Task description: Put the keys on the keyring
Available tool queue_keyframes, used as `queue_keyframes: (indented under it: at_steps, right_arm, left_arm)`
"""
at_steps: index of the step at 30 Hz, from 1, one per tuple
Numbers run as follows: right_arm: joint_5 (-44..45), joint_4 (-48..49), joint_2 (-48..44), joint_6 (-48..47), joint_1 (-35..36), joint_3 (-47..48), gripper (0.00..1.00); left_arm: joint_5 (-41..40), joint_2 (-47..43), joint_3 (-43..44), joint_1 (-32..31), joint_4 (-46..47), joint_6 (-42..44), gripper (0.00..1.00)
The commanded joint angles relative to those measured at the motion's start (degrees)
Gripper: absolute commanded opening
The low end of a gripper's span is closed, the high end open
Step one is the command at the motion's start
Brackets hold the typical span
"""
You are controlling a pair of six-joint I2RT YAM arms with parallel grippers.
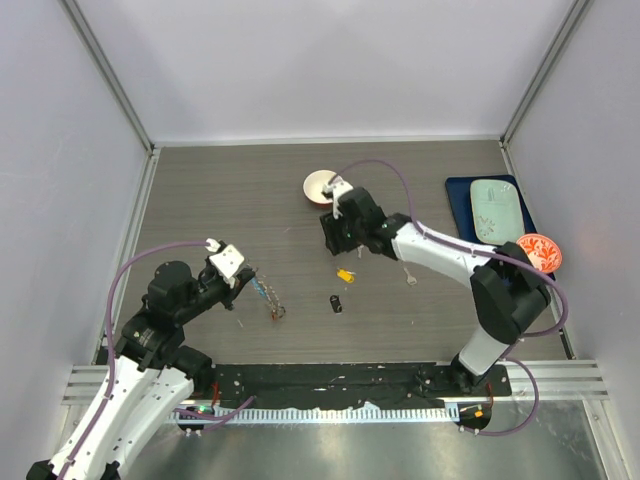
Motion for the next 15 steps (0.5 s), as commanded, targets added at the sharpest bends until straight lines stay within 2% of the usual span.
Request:
queue_keyframes:
  at_steps: [1, 3, 6, 10, 15]
  right_arm:
    - [3.36, -26.12, 5.99, -0.45, -0.12, 18.53, 0.55]
    - [2.74, -35.07, 9.61, -0.45, -0.13, 25.81, 0.56]
    - [2.04, -40.73, 14.28, -0.45, -0.12, 31.11, 0.56]
    - [0.45, -44.61, 18.94, -0.63, -0.21, 35.34, 0.54]
    - [-2.62, -46.11, 22.98, -0.8, -0.12, 37.46, 0.44]
  left_arm:
    - [0.79, -0.53, 0.39, -0.08, 3.67, -0.53, 0.0]
    - [0.96, -0.71, 0.39, -0.08, 3.67, -0.61, 0.0]
    - [0.96, -1.15, 0.31, -0.17, 3.66, -0.61, 0.0]
    - [0.96, -1.5, 0.22, -0.08, 3.75, -0.61, 0.0]
    - [1.14, -1.59, 0.3, -0.08, 3.84, -0.7, 0.0]
